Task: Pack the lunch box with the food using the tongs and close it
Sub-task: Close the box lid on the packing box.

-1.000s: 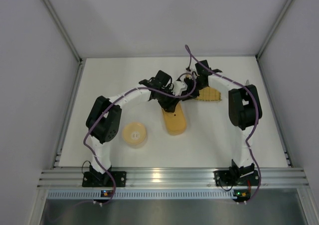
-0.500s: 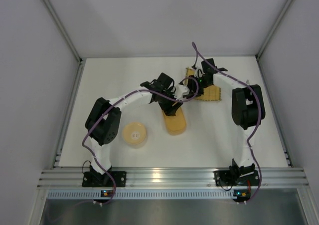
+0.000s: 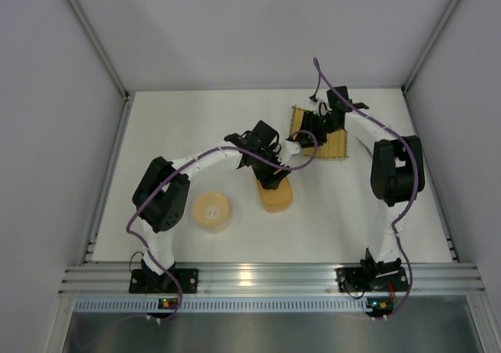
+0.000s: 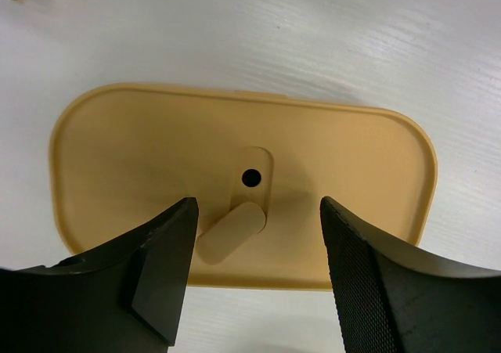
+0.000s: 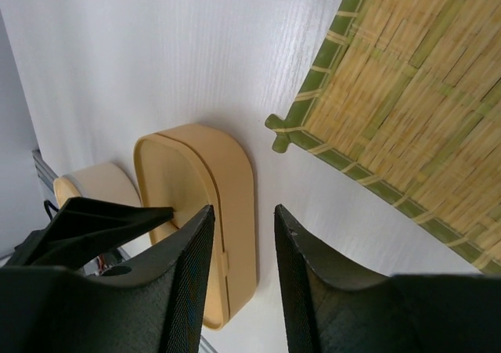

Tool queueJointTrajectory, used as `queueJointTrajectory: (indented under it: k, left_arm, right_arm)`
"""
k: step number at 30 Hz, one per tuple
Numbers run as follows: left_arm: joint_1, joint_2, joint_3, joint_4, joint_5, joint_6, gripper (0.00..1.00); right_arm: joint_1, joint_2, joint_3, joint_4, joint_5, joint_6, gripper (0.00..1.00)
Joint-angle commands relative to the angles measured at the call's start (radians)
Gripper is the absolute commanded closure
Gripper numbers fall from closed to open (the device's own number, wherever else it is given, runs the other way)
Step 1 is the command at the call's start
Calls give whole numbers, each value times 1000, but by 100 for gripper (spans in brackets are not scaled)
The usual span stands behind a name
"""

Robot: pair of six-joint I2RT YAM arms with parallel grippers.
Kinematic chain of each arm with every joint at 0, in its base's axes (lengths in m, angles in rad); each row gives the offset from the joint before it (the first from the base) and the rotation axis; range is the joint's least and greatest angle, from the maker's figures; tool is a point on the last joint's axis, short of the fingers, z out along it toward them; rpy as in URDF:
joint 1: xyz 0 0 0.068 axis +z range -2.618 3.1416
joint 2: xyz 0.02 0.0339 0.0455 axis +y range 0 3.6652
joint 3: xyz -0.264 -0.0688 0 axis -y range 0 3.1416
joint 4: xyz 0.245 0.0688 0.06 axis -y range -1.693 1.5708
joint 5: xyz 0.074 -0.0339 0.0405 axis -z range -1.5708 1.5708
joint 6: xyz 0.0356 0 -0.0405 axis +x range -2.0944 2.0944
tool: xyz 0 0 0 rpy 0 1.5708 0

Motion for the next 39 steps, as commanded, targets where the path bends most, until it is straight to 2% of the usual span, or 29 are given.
queueJointTrajectory:
  k: [1,4,6,11,17,21,31,39]
  left_arm:
    - [-19,-34,-33,11,-48,21,31]
    - [-33,-23,-69,27,-91,30,30]
    - [-39,-19,-98,44,-108,40,30]
    - [-39,-14,-144,59,-94,51,30]
    - [-48,-2,-179,71,-85,53,30]
    - [-48,-6,-184,82,-68,47,30]
    - [-48,-46,-170,96,-31,1,30]
    - [-48,-77,-170,97,-20,-22,32]
  right_arm:
    - [-12,-62,-2,-42,-33,-33,63]
    - [-13,-75,-24,-52,-56,-61,61]
    - [-16,-85,-48,-61,-71,-93,56]
    - [-27,-117,-105,-72,-108,-148,45]
    - [-27,-128,-185,-76,-201,-187,39]
    - [-26,-137,-217,-79,-240,-224,38]
    - [25,-135,-238,-125,-160,-259,39]
    - [85,-108,-249,-92,-120,-230,47]
